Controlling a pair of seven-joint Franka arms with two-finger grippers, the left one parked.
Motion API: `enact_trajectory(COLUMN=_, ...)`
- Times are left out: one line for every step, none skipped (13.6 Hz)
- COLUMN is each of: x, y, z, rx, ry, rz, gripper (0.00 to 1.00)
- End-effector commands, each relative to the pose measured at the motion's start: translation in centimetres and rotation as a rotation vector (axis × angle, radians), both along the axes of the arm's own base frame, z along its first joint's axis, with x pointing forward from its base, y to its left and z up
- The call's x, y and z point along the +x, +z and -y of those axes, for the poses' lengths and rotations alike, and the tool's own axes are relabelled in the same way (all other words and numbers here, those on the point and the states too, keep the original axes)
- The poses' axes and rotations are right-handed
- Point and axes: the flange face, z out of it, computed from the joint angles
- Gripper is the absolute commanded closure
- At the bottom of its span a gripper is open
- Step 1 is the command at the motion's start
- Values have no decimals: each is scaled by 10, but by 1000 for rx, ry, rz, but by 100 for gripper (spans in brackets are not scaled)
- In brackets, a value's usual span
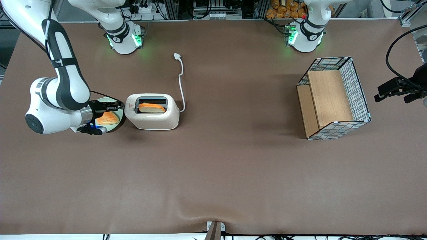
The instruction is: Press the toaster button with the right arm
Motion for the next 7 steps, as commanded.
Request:
enact_trajectory(x=4, y=-1, z=1, rx=35, ry=-4, rz=19, gripper=100)
enact_trajectory(x=4, y=-9, z=0, rx=39, ry=-10, rz=7, gripper=100)
enact_trajectory(x=5, y=-15, z=2, rx=57, ry=-26, rz=2, gripper=100)
enact_trajectory(x=5, y=-19, z=7, rx=73, ry=-26, rz=4, gripper=100)
enact_trajectory(x=5, y=-24, z=13, rx=83, ry=-30, rz=0, gripper=100)
enact_trajectory(x=4, y=-28, z=14, rx=91, ry=-32, rz=-7, gripper=100)
enact_trajectory(x=5, y=-29, z=14, rx=97, ry=-36, rz=-7, gripper=100)
